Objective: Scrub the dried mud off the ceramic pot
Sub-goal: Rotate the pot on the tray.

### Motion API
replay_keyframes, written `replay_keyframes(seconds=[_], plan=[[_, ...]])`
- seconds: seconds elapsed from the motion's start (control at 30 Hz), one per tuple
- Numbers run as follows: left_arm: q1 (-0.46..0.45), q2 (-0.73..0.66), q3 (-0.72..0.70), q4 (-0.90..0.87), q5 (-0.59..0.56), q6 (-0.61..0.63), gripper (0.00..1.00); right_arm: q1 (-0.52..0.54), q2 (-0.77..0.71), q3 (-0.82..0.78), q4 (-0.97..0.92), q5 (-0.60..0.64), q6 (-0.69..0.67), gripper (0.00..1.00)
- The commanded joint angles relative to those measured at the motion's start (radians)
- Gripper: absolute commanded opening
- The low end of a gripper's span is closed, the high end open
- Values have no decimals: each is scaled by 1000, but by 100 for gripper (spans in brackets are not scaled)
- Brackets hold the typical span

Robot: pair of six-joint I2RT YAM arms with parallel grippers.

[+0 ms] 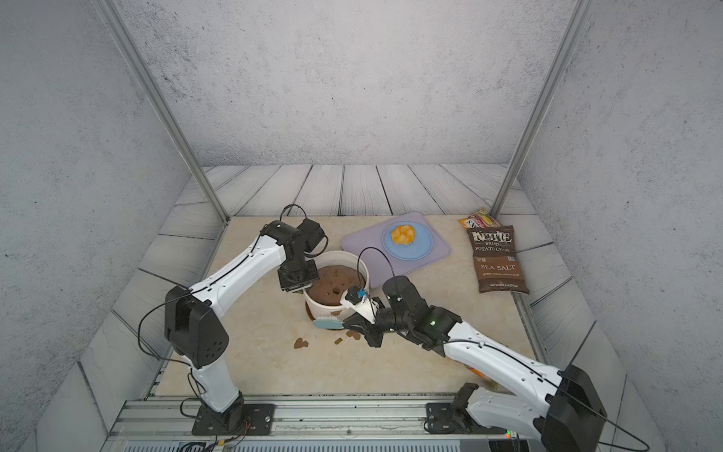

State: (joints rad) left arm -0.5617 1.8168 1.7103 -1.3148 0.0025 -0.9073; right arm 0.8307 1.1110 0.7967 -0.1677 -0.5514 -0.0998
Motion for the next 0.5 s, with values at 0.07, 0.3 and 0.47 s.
replay_keyframes(seconds=[0.07, 0.3, 0.47], plan=[[11, 47, -23, 65, -27, 76, 7, -40, 31, 42, -9, -28, -20, 0], [16, 41, -32, 73, -23, 107, 7, -100, 70, 50, -36, -24, -68, 0], [19, 35, -49, 91, -13, 128, 7, -140, 93, 34, -35, -16, -79, 0]])
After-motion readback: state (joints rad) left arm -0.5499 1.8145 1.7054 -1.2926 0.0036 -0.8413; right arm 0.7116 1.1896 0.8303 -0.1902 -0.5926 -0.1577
